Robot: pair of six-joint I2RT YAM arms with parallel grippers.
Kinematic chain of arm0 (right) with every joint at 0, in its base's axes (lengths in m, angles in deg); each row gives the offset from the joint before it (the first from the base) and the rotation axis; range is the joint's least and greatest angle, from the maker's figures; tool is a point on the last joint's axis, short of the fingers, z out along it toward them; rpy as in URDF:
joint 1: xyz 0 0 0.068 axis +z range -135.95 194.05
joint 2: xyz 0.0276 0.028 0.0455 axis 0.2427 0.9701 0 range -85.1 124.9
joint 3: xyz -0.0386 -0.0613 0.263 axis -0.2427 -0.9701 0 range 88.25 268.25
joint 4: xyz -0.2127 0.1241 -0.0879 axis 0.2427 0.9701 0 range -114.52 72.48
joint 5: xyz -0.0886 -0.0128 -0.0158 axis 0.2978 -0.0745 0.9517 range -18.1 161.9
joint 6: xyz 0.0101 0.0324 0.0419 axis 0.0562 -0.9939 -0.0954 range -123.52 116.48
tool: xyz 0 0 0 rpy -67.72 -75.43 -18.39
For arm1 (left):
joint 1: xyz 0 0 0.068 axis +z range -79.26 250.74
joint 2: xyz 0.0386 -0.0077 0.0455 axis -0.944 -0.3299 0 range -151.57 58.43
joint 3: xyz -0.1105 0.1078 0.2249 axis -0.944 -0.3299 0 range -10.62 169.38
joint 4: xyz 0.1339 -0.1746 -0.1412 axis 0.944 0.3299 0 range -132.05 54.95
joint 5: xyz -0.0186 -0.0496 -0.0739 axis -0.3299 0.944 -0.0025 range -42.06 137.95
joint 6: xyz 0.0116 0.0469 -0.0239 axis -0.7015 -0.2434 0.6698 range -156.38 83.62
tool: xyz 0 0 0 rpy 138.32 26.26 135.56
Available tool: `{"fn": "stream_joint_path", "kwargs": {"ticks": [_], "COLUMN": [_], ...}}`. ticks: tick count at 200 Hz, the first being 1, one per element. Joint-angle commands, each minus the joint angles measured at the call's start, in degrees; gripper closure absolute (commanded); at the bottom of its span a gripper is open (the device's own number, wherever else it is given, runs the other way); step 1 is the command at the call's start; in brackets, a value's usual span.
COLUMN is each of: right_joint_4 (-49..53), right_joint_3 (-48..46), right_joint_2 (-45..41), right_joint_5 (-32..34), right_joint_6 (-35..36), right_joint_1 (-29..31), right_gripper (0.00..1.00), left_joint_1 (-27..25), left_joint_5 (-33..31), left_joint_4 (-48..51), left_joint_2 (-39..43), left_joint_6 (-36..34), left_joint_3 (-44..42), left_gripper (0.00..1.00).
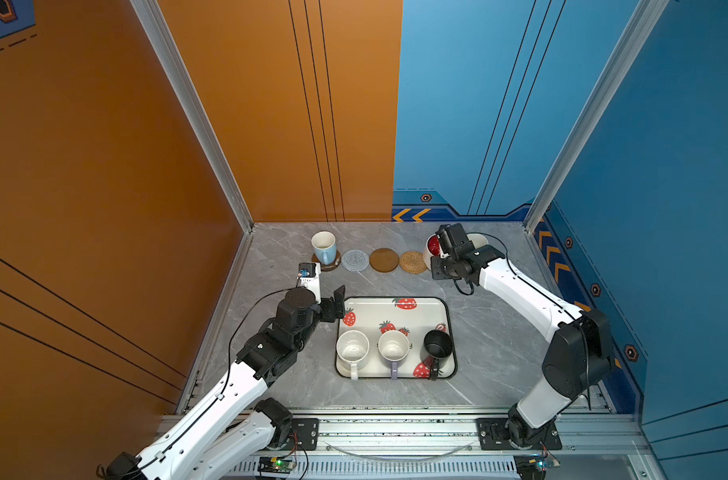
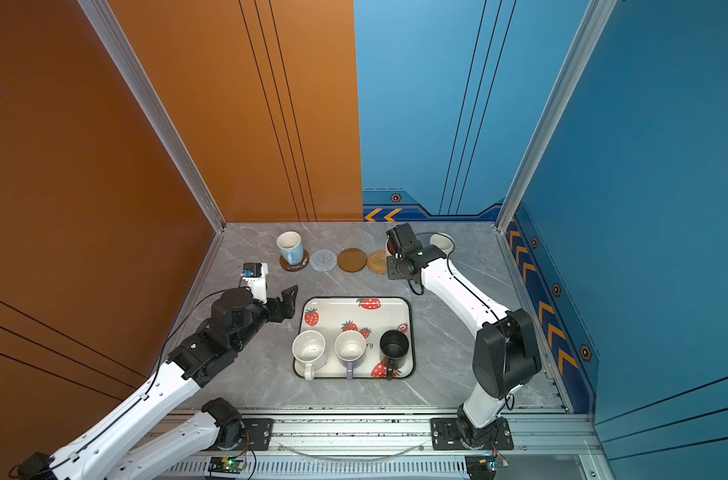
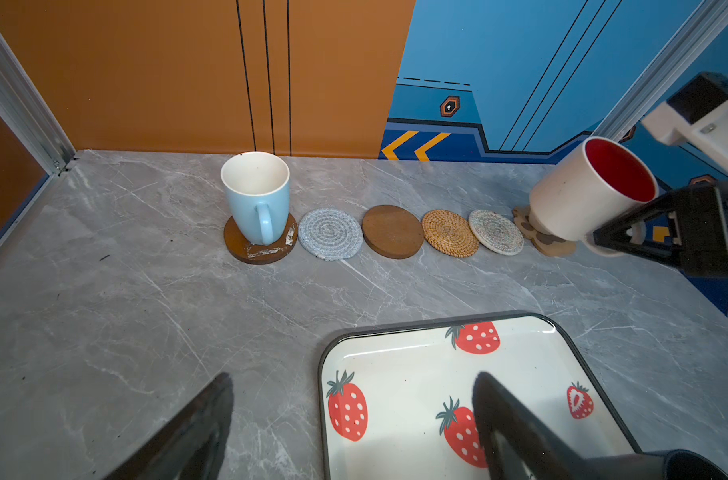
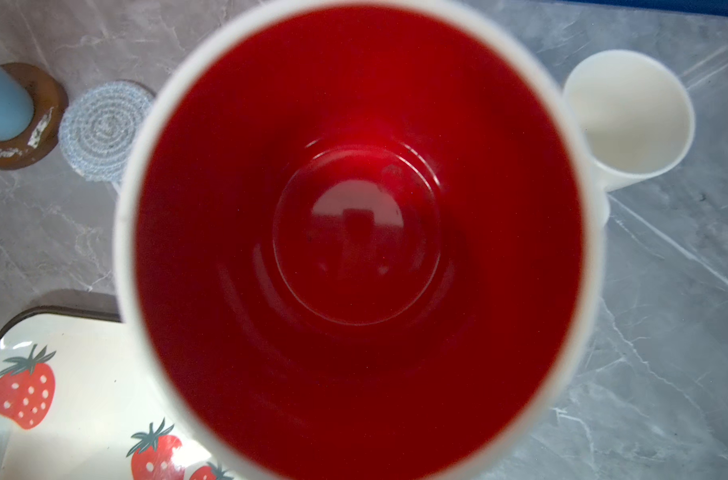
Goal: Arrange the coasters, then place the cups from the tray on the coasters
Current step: 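Lift the red-lined mug and carry it toward the multicolour knit coaster with the right gripper, then lower the red-lined mug onto the multicolour knit coaster with the right gripper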
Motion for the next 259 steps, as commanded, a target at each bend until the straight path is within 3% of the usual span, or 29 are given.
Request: {"fn": "stream_joint_path", "kwargs": {"ticks": [1,109,259], "right_joint_4": [-1.42,-2.28,-3.79], "right_joint_3": [3.68,12.16,16.72], "right_joint_2": [2.16,15.44,24.51], "right_joint_5": [-0.19,-2.16,-5.24], "right_joint_6": [2.2,3.66,3.48], "right_joint_1": [-2.05,-7.44,-9.22], "right_gripper": [1.0,1.0,1.0], "left_joint_1": [0.59,0.59,0.54], "left_joint_5": [0.21,0.38,0.6], "left_joint_4": [-0.44,-0.41,-0.39], "left_joint_2": [0.66,-0.26,-1.95], "left_joint_6": [0.37,0.64,0.53], "left_joint_3": [-0.4,-0.14,0.5], "left_gripper": [0.1,0.1,0.1]}}
